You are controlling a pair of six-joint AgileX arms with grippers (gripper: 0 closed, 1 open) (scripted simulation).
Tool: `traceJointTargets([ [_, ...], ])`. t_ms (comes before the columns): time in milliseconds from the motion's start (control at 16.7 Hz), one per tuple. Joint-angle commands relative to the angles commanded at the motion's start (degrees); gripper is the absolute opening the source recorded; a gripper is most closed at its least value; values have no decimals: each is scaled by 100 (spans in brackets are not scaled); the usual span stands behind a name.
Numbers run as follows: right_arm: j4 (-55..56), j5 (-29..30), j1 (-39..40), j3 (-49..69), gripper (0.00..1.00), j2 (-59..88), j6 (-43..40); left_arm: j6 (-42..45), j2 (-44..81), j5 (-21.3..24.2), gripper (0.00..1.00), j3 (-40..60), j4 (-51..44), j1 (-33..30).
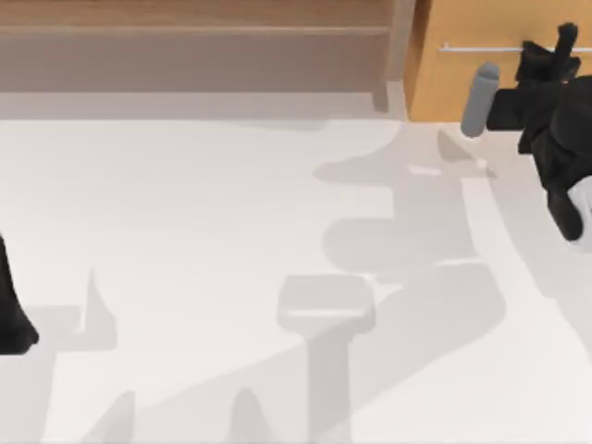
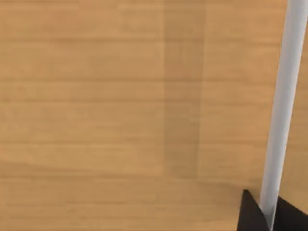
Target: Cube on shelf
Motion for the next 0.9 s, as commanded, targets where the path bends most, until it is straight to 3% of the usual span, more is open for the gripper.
traceJointTargets([
  [300, 38, 24, 22, -105, 0, -50, 21, 0, 0, 0, 100, 0, 0, 0],
  [660, 742, 174, 173, -1415, 0, -599, 12, 0, 0, 0, 100, 0, 0, 0],
  [900, 907, 199, 222, -1650, 0, -707, 26, 0, 0, 0, 100, 0, 0, 0],
])
